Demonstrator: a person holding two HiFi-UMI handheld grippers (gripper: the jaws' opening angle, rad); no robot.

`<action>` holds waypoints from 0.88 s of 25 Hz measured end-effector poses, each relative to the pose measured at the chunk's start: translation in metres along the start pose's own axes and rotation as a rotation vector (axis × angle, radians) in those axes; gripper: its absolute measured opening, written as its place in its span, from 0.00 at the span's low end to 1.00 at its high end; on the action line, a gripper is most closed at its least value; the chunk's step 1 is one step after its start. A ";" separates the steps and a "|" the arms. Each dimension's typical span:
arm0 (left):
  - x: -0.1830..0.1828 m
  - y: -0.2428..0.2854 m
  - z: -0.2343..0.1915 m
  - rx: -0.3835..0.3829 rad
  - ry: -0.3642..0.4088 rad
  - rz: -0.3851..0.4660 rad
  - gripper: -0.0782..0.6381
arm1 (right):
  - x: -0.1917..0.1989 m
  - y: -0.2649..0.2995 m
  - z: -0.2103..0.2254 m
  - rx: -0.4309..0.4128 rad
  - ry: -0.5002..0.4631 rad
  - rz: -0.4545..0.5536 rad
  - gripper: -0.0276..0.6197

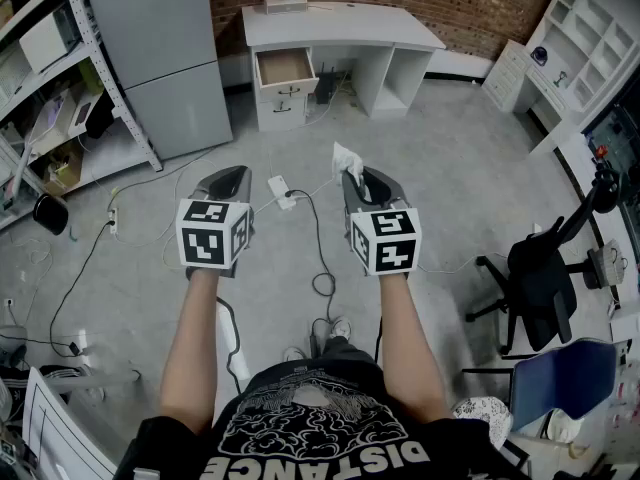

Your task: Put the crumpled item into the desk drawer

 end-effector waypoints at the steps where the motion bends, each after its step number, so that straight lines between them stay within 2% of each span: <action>1: 0.000 0.002 0.001 0.001 0.001 0.000 0.11 | 0.001 0.001 0.001 -0.003 0.002 0.002 0.18; 12: -0.001 0.032 0.009 0.002 0.002 -0.007 0.11 | 0.011 0.022 0.022 -0.030 0.015 0.012 0.19; 17: -0.003 0.062 0.014 -0.011 -0.005 -0.027 0.11 | 0.013 0.044 0.047 -0.078 0.055 0.035 0.18; 22: -0.015 0.104 0.023 -0.040 0.005 -0.046 0.11 | 0.015 0.073 0.082 -0.120 0.034 0.020 0.18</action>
Point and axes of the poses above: the fingertips, and each gripper's own axes: y forward along the fingers, z to its right, x out of its underside, the point moved 8 cm from there along -y, backward along the fingers, and after that the axes turned 3 degrees about x, right-handed, at the moved point
